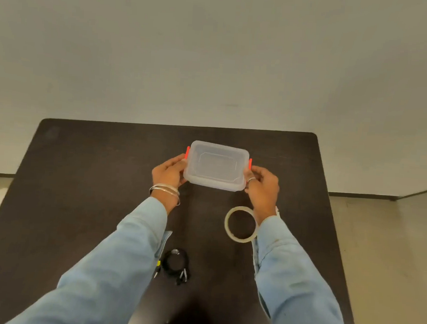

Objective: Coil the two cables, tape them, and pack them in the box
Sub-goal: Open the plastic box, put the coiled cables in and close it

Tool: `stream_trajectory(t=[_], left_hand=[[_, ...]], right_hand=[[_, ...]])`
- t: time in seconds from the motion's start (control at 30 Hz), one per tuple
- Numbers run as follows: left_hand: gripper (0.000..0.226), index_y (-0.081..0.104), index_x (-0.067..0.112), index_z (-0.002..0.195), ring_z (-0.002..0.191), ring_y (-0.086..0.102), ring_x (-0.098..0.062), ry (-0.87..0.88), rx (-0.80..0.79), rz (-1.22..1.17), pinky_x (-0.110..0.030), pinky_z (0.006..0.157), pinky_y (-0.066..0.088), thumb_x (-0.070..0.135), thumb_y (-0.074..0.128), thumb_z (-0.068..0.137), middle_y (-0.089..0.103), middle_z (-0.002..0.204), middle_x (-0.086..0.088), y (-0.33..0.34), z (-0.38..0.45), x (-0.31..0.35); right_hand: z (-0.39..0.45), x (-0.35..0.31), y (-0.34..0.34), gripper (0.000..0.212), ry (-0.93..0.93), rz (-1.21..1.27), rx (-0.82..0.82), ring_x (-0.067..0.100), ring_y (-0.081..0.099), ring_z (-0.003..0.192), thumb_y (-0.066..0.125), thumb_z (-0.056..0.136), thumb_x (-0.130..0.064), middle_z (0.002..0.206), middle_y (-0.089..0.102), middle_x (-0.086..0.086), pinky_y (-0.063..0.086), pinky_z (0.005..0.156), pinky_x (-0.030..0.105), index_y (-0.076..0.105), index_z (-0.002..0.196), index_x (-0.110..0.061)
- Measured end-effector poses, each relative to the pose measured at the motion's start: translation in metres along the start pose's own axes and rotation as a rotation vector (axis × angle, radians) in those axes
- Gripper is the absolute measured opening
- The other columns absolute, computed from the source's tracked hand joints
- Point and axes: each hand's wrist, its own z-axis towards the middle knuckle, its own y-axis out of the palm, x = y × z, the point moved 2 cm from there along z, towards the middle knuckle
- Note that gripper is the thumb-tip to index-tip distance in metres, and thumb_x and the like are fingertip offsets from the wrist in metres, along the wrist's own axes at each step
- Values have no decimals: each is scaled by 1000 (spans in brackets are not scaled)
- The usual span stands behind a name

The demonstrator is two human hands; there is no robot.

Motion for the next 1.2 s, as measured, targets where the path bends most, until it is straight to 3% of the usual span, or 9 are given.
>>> stream_trajectory(t=[0.2,0.3,0.43,0.73,0.87,0.97,1.03,1.1,1.2], left_hand=[[32,64,6,117,82,67,-19,30,21,136,-33,74,59,3,63,85,69,105,-10,-117,-3,-8],[32,65,12,118,94,67,-24,36,35,245,-41,85,57,13,65,86,69,109,-7,-161,0,-16],[27,70,23,109,93,68,-24,20,60,343,-45,89,55,24,70,82,72,100,0,-203,3,-22],[25,70,9,108,79,70,-21,-43,29,241,-39,81,58,14,69,83,71,94,-7,-225,3,-19],[18,70,5,103,86,69,-30,-111,86,195,-41,76,59,7,64,86,71,98,-16,-229,10,-24],[23,65,4,112,90,67,-31,-155,89,193,-43,77,58,6,58,90,68,101,-16,-233,15,-24],[31,60,11,122,95,66,-28,-112,107,299,-45,86,55,13,57,91,66,109,-11,-233,15,-20],[30,62,14,121,104,62,-27,-16,125,504,-43,97,49,19,57,92,65,116,-7,-233,12,-13],[19,68,17,105,99,64,-28,31,70,580,-47,94,51,21,55,92,69,107,-8,-230,12,-10]], right_hand=[[-76,20,64,22,-31,-58,-157,17,68,89,64,89,-22,95,73,0,57,85,45,70,108,-16],[-105,29,89,25,-24,-62,-194,17,68,92,64,89,-26,98,73,-1,57,86,45,69,112,-18],[-133,37,113,24,-39,-68,-193,14,69,90,65,89,-25,94,73,-5,57,85,42,70,111,-22],[-154,47,132,27,35,-95,-84,18,64,98,62,91,-25,105,70,-1,53,93,38,68,116,-18],[-143,62,134,23,117,-153,-38,26,65,100,58,93,-17,106,70,7,53,92,47,69,112,-15],[-142,54,136,28,160,-192,-12,30,59,113,55,95,-16,118,65,10,49,97,48,63,121,-13],[-142,44,134,34,93,-333,43,31,50,124,53,96,-16,129,58,12,42,105,45,55,130,-10],[-144,31,130,41,-122,-485,5,31,40,131,56,95,-22,136,51,13,36,108,44,50,134,-10],[-151,12,138,79,-409,-730,-377,27,21,139,73,80,-39,150,32,7,22,113,45,33,144,-17]])
